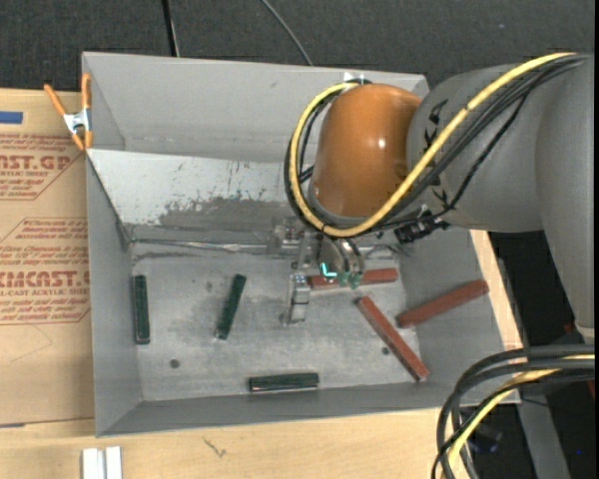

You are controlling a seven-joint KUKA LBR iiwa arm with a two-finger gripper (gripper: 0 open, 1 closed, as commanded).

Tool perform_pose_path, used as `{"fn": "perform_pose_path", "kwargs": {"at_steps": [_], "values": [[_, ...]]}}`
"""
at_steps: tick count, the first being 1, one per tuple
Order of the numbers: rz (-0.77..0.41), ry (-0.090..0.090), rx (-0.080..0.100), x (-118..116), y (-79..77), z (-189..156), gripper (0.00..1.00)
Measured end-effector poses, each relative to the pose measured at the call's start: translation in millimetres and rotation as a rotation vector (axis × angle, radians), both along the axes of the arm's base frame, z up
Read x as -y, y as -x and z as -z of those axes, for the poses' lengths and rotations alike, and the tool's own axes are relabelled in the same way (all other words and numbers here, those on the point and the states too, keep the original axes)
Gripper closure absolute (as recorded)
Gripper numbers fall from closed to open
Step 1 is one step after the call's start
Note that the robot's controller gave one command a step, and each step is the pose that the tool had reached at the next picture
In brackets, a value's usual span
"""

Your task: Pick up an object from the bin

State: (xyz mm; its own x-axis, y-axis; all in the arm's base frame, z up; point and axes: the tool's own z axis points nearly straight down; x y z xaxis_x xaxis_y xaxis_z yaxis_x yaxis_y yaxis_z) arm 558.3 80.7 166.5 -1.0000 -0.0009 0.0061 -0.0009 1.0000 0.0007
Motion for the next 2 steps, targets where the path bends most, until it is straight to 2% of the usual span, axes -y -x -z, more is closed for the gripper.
{"fn": "perform_pose_path", "kwargs": {"at_steps": [1,2], "values": [[0.001,-0.001,0.007,0,-1.9,-4,0.0],[-0.06,0.0,0.015,-10,-13.5,25,0.0]]}}
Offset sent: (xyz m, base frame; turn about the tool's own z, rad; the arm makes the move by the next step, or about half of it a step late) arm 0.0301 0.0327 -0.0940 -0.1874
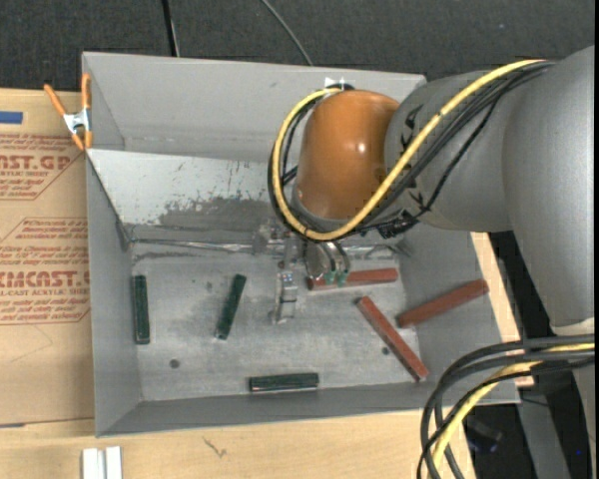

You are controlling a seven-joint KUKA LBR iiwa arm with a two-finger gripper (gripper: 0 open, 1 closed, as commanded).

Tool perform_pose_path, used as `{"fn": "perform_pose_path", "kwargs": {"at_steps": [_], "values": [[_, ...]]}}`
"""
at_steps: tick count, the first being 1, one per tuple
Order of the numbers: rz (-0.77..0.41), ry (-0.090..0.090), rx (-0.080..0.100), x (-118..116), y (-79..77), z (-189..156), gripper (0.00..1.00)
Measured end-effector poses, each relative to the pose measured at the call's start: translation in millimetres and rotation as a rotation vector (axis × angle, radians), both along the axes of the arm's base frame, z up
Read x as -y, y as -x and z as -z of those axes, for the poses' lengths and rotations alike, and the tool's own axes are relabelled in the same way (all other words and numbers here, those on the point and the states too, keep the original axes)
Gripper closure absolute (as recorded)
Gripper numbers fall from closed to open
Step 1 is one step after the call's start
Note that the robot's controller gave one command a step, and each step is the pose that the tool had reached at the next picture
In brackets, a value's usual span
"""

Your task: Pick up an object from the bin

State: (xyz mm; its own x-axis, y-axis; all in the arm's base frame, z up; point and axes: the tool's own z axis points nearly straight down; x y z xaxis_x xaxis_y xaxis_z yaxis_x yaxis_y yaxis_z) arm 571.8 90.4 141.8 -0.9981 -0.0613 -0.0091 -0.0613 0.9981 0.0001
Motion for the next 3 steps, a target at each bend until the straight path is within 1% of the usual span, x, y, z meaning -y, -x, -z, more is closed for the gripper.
{"fn": "perform_pose_path", "kwargs": {"at_steps": [1,2,3], "values": [[-0.23,-0.001,-0.007,-48,14.4,71,1.0],[-0.229,-0.001,-0.007,-47,14.4,71,1.0],[-0.265,0.001,-0.005,-40,14.6,-63,1.0]]}}
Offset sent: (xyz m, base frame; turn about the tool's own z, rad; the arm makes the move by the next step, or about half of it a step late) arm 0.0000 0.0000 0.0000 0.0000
